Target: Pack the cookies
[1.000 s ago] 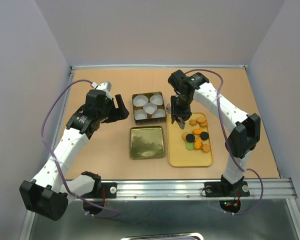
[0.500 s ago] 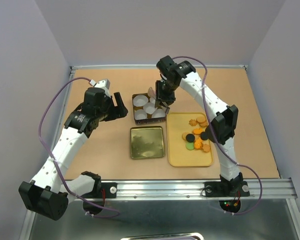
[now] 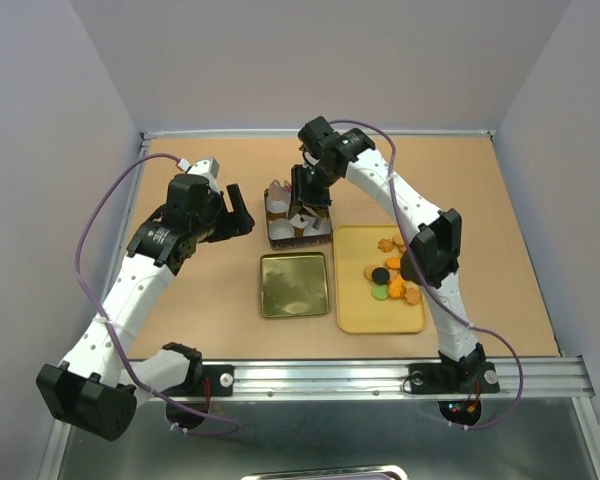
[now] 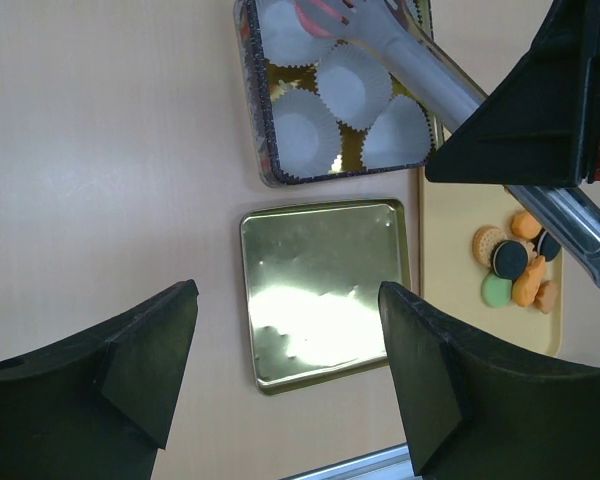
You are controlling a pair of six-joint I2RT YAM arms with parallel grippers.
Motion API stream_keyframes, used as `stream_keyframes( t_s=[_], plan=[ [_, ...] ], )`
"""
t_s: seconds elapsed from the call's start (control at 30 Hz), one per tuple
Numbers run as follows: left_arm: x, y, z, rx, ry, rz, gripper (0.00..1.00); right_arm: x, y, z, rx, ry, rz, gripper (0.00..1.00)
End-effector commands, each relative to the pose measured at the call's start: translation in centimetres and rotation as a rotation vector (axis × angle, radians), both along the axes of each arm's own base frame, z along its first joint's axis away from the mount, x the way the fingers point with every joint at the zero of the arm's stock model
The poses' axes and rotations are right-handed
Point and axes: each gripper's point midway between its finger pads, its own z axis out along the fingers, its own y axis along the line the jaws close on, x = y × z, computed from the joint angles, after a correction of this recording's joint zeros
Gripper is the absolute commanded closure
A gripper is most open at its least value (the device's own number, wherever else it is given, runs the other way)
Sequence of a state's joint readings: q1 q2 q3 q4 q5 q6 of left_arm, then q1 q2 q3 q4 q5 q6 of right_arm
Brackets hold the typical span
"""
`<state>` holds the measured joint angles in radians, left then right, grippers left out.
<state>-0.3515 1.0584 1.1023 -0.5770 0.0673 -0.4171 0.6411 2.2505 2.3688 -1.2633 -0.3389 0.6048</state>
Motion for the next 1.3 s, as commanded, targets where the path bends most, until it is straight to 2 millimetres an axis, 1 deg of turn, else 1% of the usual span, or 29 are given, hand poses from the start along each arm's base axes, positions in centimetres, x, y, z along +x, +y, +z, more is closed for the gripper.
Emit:
stream_keyframes(
  t_s=[0.0,0.13,0.43,0.53,0.67,0.73,0.93,1.27],
  plan=[
    [0.3,0.4,2.5,-0.006,-0.069,0.015,0.16,1.1,2.3,1.0,0.088,-0.049,0.016,0.66],
    [0.2,0.6,2.4,0.003,-0.066,0.023,0.16,1.2,2.3,0.0,0.07,-0.042,0.017,0.67],
    [0.0,1.0,2.4,0.003,-0.071,0.042,0.16,1.8,2.0,-1.1,0.039,-0.051,0.01,0.66],
    [0.0,1.1,2.4,0.006,-0.073,0.046,0.16,2.0,1.8,-1.2,0.029,-0.061,0.001,0.66],
    [0.0,1.1,2.4,0.007,-0.074,0.046,0.16,1.8,1.7,-1.9,0.015,-0.048,0.005,0.61],
    [0.0,1.1,2.5,0.006,-0.077,0.048,0.16,1.9,1.7,-2.1,0.008,-0.052,0.004,0.58],
    [0.1,1.1,2.5,0.008,-0.076,0.049,0.16,2.1,1.7,-2.3,0.003,-0.056,0.003,0.51],
    [0.0,1.2,2.4,0.009,-0.073,0.053,0.16,2.4,1.3,-2.4,-0.016,-0.071,-0.009,0.49]
  ],
)
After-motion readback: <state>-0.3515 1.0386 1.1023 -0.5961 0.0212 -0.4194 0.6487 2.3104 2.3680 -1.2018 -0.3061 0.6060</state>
